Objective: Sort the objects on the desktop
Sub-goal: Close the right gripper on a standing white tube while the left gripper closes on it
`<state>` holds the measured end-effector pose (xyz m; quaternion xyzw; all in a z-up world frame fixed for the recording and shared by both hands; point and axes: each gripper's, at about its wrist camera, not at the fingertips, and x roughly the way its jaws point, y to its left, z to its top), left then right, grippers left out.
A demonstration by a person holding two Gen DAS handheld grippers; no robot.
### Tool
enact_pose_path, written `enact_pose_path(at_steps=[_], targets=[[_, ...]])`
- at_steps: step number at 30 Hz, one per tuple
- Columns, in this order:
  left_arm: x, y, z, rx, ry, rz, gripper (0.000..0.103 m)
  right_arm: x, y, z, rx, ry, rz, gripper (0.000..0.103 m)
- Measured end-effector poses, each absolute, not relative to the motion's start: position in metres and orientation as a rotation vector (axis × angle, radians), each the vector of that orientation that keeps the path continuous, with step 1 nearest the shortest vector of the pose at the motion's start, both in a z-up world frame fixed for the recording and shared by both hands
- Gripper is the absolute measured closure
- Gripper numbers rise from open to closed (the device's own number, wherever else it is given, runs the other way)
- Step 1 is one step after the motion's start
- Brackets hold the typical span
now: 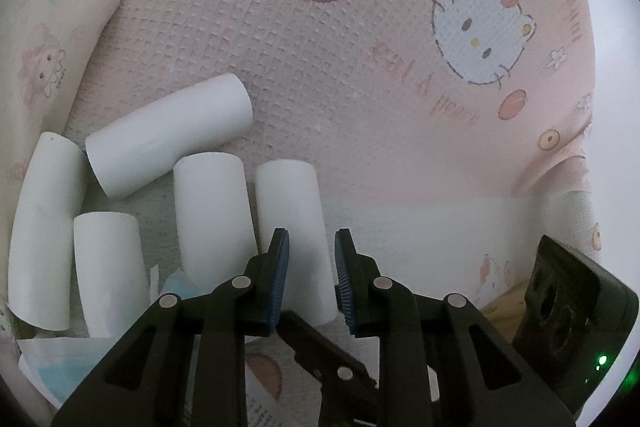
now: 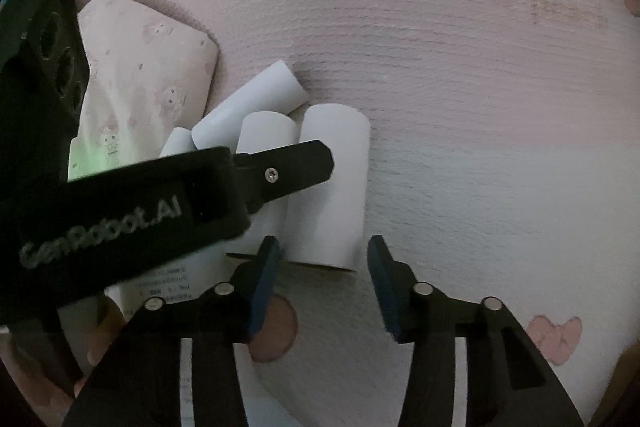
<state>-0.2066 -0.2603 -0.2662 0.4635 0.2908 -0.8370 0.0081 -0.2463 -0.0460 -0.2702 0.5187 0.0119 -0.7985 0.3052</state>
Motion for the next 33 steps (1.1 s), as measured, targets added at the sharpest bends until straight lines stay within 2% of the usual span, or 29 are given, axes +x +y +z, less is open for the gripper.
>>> enact_pose_path(at_steps=[7, 12, 23, 33], targets=[[-0.211, -0.256, -0.275, 1.558, 0.939, -2.577, 0.076, -0.243, -0.045, -0.269, 1.374, 0.080, -2.122, 0.064], [-0.219, -0.243, -0.281, 1.733, 0.950, -2.553, 0.072, -0.234, -0.030, -0.269, 1.423, 0.079, -2.118, 0.064], [-0.237, -0.189, -0.288, 2.046, 0.952, -2.397, 0.072, -0.224, 0.015, -0.272, 1.556, -0.074, -2.112, 0.064], [-0.197, -0.136, -0.288, 2.042, 0.856, -2.458, 0.072, -0.191, 0.046, -0.280, 1.658, -0.109, -2.040, 0.064]])
